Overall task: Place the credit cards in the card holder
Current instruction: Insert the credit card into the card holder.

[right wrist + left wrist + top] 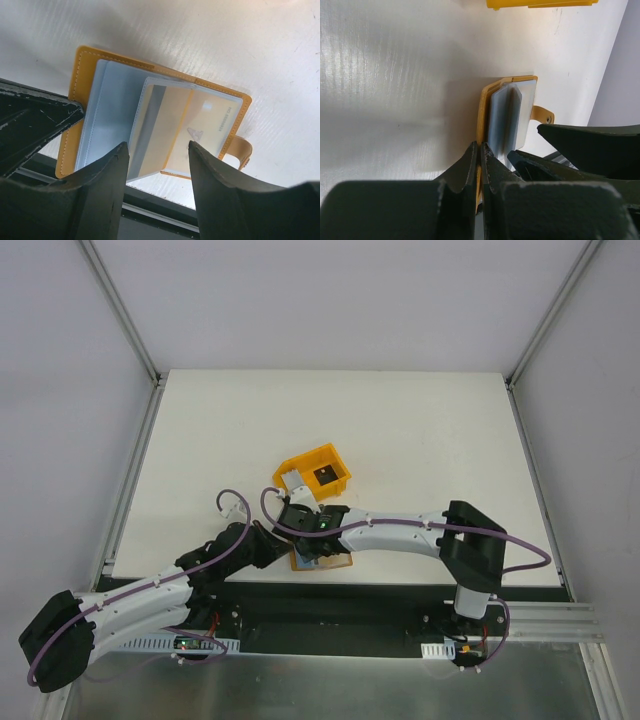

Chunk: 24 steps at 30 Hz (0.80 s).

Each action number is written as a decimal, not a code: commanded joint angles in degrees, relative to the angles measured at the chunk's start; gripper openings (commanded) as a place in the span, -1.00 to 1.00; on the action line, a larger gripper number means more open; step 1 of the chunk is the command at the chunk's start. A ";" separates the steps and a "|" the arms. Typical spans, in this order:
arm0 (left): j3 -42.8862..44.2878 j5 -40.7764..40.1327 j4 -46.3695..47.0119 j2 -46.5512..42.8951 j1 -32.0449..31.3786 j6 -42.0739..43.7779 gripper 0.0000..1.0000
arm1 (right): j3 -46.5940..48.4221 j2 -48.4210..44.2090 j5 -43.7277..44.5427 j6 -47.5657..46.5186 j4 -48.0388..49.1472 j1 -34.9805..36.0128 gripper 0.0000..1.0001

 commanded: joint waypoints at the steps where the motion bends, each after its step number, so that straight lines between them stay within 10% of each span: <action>1: -0.92 -0.78 0.43 -0.80 -0.24 -0.75 -1.00 | -0.63 -3.33 3.32 0.78 -3.62 0.31 0.06; 24: -1.36 -1.31 -0.36 -0.71 -0.15 -1.80 -1.00 | -9.95 -12.82 2.88 3.33 -1.16 -2.15 0.03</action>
